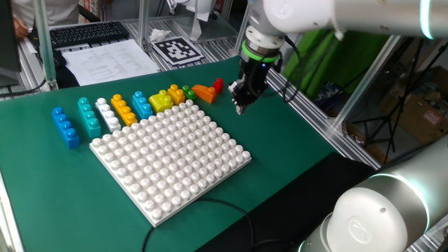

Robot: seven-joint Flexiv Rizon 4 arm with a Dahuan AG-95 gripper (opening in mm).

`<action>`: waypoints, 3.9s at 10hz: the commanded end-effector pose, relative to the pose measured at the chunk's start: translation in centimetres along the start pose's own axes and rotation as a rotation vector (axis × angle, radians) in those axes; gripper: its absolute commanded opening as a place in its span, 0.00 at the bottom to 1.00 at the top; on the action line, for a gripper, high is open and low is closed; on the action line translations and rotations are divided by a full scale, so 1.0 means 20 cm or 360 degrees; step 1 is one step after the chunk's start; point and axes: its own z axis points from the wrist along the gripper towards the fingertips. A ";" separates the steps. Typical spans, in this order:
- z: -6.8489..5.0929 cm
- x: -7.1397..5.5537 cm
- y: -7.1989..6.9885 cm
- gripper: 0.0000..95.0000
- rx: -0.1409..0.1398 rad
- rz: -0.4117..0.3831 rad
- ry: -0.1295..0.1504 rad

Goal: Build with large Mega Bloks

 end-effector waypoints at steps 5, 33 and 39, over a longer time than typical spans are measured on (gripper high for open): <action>0.00 -0.03 0.01 0.00 0.0098 0.0085 0.0033; 0.05 -0.95 -0.32 0.40 0.0128 -0.0043 0.0050; 0.09 -1.23 -0.49 0.40 0.0111 -0.0138 0.0051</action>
